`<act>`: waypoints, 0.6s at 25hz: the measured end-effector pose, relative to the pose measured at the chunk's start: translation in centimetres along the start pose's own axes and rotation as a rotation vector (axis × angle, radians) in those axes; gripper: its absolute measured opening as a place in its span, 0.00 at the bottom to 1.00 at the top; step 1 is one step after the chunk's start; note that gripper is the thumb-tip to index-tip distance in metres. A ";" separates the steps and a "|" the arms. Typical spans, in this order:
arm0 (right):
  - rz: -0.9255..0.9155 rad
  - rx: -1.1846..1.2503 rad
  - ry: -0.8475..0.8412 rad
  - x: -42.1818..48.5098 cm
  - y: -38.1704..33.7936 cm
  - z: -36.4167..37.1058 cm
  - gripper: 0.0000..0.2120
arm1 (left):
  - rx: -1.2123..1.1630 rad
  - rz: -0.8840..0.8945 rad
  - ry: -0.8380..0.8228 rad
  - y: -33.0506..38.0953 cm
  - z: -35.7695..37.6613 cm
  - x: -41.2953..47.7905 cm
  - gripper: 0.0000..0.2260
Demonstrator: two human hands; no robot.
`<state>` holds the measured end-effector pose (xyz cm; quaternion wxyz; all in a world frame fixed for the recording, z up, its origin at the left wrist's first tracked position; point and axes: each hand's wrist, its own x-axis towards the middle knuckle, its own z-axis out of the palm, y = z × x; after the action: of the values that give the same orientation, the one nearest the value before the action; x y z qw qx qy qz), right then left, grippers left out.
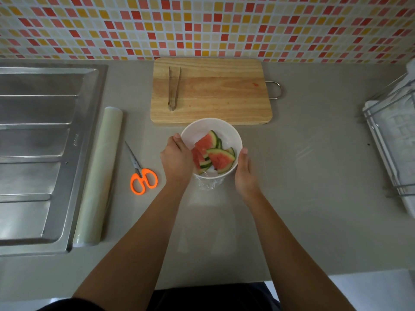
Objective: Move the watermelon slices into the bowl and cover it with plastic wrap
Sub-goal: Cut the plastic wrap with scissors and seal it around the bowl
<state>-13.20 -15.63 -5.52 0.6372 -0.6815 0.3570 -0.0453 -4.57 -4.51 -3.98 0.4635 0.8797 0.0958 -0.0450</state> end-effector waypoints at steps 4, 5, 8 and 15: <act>-0.101 -0.168 0.154 -0.7 0.8 0.0 0.24 | -0.019 -0.006 0.001 0.3 0.1 -0.1 0.18; -0.084 -0.199 0.211 -0.8 0.4 0.2 0.24 | -0.036 -0.024 0.007 0.4 0.2 -0.3 0.18; 0.005 -0.208 0.275 -1.0 -0.8 0.7 0.25 | -0.080 -0.086 -0.008 0.1 0.0 -0.5 0.18; 0.306 -0.076 0.131 -1.0 0.1 0.8 0.22 | -0.118 -0.056 -0.286 0.6 -1.9 2.6 0.18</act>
<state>-13.56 -14.46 -5.35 0.5857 -0.6386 0.4987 0.0214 -1.92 -2.92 -2.85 0.5220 0.8325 0.0556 -0.1772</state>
